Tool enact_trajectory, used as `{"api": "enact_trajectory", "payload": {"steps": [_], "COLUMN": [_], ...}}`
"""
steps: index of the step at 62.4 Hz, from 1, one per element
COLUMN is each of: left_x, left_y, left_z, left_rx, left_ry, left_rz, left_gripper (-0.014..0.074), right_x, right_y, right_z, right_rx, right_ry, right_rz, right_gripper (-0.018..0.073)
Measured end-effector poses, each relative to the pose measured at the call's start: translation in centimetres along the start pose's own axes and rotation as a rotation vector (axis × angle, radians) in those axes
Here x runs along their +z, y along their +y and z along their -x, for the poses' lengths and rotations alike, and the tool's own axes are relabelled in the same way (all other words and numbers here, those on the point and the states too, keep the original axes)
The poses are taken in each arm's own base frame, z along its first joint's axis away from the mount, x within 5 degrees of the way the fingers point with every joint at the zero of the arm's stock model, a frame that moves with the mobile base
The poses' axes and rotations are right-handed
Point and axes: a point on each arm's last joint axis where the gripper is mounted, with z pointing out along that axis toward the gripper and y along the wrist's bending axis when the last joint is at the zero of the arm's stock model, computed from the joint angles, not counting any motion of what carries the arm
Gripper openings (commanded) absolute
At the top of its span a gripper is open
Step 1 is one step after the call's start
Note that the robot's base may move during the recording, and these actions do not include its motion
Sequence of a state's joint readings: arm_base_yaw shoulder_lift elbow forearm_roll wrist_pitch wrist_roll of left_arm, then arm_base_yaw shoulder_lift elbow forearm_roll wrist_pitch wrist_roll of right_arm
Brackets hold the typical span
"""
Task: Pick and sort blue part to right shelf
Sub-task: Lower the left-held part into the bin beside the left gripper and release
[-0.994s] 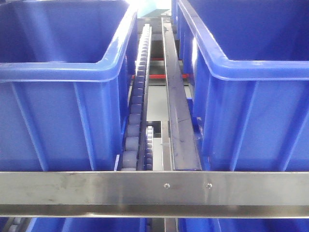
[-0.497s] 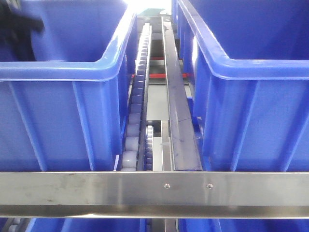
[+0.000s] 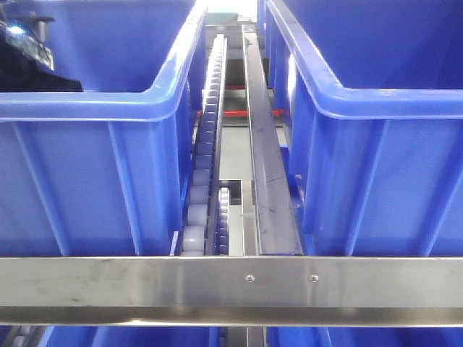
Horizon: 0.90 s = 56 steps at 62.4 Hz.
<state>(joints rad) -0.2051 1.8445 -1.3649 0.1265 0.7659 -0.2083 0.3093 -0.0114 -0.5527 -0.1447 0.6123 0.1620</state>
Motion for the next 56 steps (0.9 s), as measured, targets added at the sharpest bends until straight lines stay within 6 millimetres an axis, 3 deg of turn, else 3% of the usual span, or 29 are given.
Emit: {"api": "enact_trajectory", "payload": {"steps": [5, 18, 30, 36, 42, 56], "left_x": [0.0, 0.0, -0.1, -1.3, -4.1, -13.5], "left_y": [0.0, -0.1, -0.1, 0.0, 0.2, 1.1], "left_z": [0.0, 0.0, 0.0, 0.2, 0.5, -0.6], "left_rx": [0.027, 0.035, 0.034, 0.031, 0.025, 0.008], "left_ry": [0.001, 0.003, -0.001, -0.029, -0.099, -0.325], "left_rz": [-0.001, -0.012, -0.014, -0.017, -0.024, -0.046], "left_gripper": [0.0347, 0.0618, 0.0659, 0.0622, 0.0517, 0.0216], "right_x": [0.0, 0.0, 0.0, 0.0, 0.0, 0.3], "right_y": [0.0, 0.0, 0.0, 0.0, 0.0, 0.0], "right_z": [0.0, 0.0, 0.0, 0.0, 0.0, 0.0], "right_rx": [0.0, 0.0, 0.0, 0.0, 0.0, -0.001], "right_ry": [0.0, 0.0, 0.0, 0.0, 0.0, 0.014], "right_rz": [0.0, 0.0, 0.0, 0.0, 0.0, -0.001], "right_gripper": [0.02, 0.02, 0.02, 0.02, 0.02, 0.02]}}
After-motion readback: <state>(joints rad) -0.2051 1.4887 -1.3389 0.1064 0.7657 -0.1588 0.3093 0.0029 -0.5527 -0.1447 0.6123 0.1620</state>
